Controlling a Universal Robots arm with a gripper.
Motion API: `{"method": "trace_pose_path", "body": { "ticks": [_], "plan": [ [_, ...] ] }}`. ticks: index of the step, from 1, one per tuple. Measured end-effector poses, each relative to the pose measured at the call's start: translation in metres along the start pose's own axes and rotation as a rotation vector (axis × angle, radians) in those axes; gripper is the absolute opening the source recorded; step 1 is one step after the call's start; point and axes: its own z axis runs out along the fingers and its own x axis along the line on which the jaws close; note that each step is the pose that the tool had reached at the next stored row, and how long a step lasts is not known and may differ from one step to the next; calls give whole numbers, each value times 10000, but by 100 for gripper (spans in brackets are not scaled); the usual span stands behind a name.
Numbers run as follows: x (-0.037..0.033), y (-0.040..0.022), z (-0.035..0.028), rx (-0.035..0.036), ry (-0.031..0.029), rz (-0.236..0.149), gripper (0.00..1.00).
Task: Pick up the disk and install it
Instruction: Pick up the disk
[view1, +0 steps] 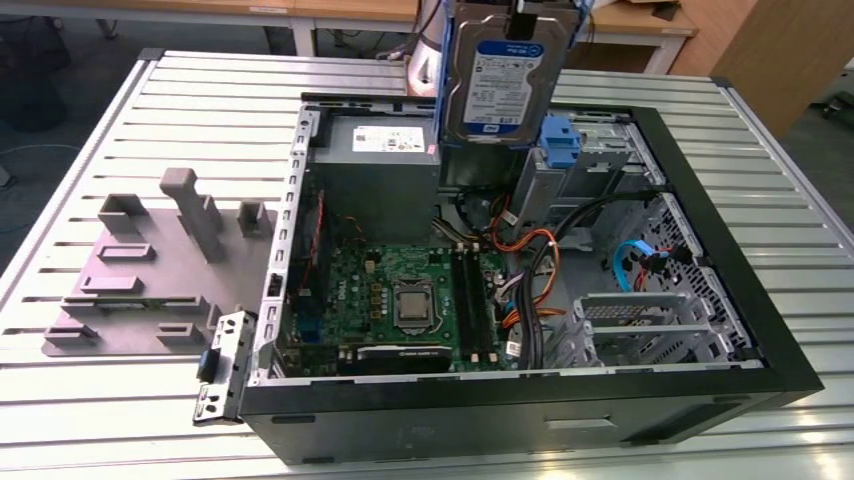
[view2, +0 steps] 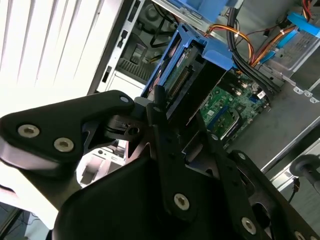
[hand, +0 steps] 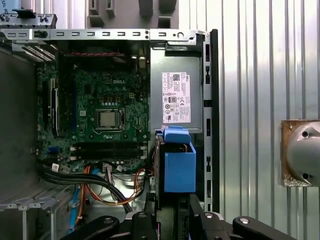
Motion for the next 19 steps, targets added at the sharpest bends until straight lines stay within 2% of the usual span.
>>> {"method": "trace_pose_path", "body": {
  "ticks": [19],
  "plan": [
    [361, -41, -11, 1, -1, 31, 35]
  ]
}}
